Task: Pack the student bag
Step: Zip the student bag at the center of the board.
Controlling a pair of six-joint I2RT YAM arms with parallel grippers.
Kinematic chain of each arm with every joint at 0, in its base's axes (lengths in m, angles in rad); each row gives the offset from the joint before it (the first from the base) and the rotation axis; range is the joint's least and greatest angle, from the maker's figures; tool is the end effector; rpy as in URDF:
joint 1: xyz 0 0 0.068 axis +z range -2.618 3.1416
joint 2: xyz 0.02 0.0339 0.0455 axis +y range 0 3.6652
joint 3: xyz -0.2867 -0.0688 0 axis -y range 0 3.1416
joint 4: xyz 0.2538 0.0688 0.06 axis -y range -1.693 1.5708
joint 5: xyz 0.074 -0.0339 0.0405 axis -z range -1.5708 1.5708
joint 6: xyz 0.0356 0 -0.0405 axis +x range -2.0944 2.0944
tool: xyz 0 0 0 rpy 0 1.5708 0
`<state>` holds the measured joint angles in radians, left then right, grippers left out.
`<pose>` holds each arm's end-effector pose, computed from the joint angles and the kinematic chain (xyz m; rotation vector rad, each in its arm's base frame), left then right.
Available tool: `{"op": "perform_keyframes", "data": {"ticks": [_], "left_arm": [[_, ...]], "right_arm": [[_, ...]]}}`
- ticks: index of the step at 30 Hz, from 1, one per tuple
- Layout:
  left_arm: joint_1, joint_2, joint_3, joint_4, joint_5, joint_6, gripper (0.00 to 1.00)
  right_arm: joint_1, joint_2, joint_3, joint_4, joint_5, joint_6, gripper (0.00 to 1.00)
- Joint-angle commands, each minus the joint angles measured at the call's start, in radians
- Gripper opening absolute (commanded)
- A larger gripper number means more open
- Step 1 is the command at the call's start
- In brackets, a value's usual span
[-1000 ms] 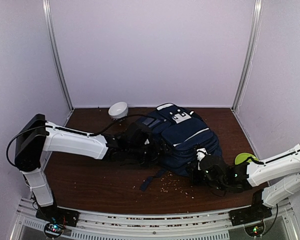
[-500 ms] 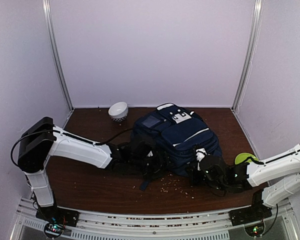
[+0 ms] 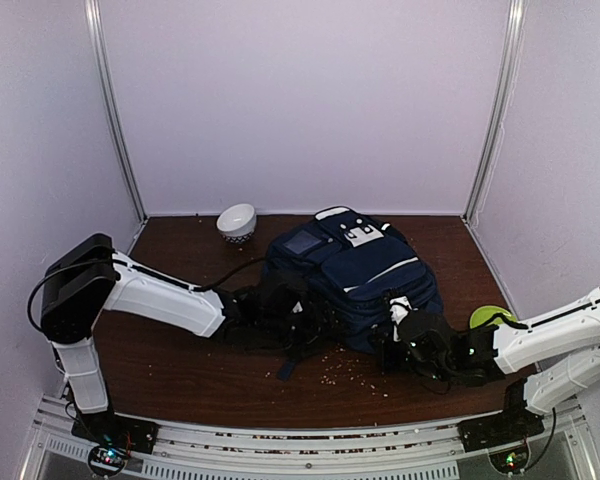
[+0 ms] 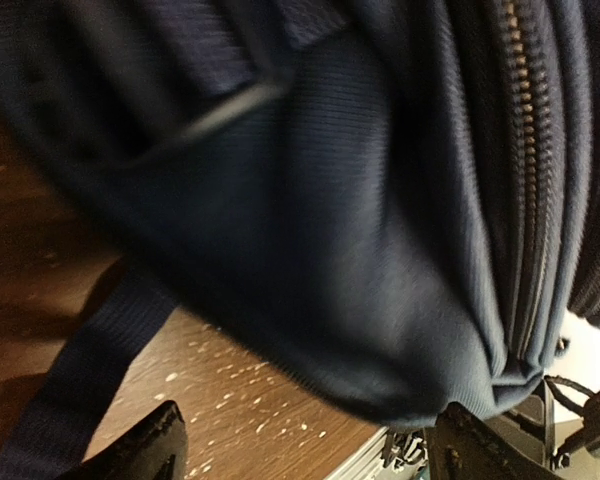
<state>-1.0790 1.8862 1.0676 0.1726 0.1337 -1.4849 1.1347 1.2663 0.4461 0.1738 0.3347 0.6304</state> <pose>0.1910 -0.3667 0.1759 -0.4539 2.6506 -1.3354 0.1107 0.2098 0.1775 -0.3760 2.2147 0.6211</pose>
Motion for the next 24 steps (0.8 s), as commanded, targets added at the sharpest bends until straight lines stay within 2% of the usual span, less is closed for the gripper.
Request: {"op": "perform_keyframes", "data": {"ticks": [1, 5, 9, 20, 24], "left_arm": [[0.002, -0.084, -0.071, 0.078, -0.039, -0.026, 0.89], [0.01, -0.089, -0.097, 0.13, -0.056, -0.047, 0.92], [0.035, -0.016, -0.049, 0.202, 0.01, -0.038, 0.92], [0.083, 0.041, 0.005, 0.207, 0.028, -0.003, 0.82], [0.083, 0.073, 0.035, 0.204, 0.039, 0.004, 0.72]], "right_arm": [[0.011, -0.011, 0.026, 0.023, -0.011, -0.018, 0.0], [0.011, -0.005, 0.03, 0.026, -0.007, -0.018, 0.0], [0.013, 0.002, 0.036, 0.024, -0.01, -0.018, 0.0], [0.018, -0.01, 0.024, 0.037, -0.027, -0.025, 0.0], [0.021, -0.012, 0.033, 0.037, -0.035, -0.036, 0.0]]}}
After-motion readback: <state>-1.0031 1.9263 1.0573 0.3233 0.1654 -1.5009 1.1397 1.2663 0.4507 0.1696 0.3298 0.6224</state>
